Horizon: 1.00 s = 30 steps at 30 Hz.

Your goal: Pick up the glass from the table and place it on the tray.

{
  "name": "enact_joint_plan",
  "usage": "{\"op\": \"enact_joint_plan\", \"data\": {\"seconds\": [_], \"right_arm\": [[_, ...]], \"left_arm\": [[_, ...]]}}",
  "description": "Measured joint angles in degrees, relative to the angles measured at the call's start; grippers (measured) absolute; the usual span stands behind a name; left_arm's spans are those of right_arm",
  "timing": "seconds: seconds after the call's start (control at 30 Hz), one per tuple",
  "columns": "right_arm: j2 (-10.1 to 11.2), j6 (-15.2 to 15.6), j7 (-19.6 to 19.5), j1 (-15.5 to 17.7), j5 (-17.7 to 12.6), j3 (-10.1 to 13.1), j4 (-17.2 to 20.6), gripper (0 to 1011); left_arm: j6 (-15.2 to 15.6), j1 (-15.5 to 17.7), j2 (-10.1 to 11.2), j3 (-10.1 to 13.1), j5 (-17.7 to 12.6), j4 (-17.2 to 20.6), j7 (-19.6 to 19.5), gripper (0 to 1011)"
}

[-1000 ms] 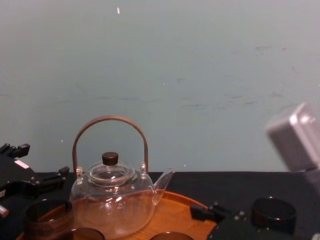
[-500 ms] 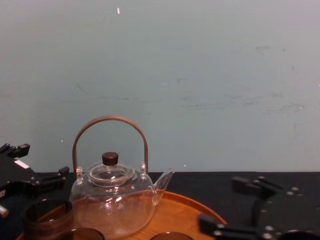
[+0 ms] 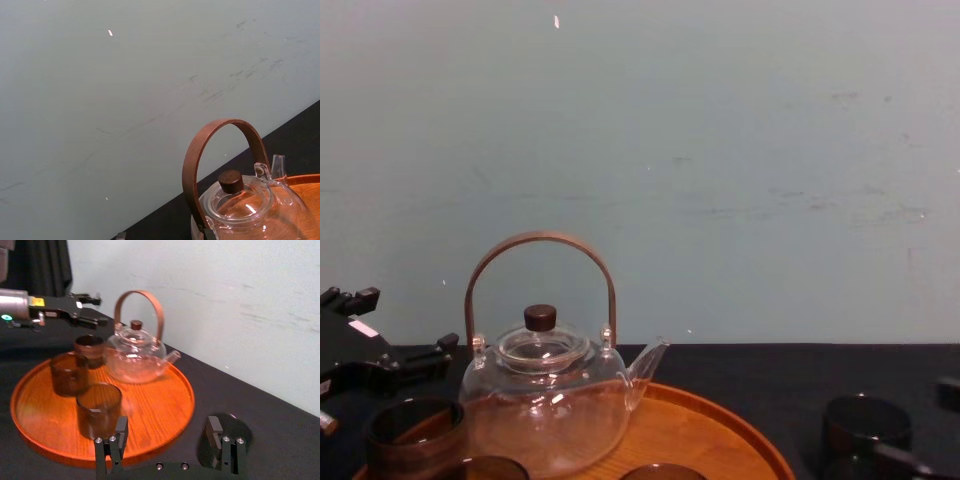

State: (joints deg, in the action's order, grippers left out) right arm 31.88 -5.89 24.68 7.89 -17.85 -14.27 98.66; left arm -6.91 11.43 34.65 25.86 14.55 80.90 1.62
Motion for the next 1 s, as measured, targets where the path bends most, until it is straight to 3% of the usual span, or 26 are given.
{"op": "enact_joint_plan", "data": {"seconds": [0.23, 0.43, 0.73, 1.0], "right_arm": [[1.1, -0.3, -0.4, 2.6, -0.9, 3.6, -1.4, 1002], [0.2, 1.5, -1.5, 1.4, -1.3, 5.1, -3.5, 1002], [-1.9, 5.3, -3.1, -2.9, -0.5, 4.8, -7.5, 1002], [-3.7, 7.4, -3.5, -7.1, 1.8, 2.7, -11.0, 1002]], "left_arm": [[0.0, 0.0, 0.0, 0.0, 0.0, 0.0, 0.0, 1002], [0.0, 0.0, 0.0, 0.0, 0.0, 0.0, 0.0, 1001], [0.0, 0.0, 0.0, 0.0, 0.0, 0.0, 0.0, 1001], [0.0, 0.0, 0.0, 0.0, 0.0, 0.0, 0.0, 1001]]}}
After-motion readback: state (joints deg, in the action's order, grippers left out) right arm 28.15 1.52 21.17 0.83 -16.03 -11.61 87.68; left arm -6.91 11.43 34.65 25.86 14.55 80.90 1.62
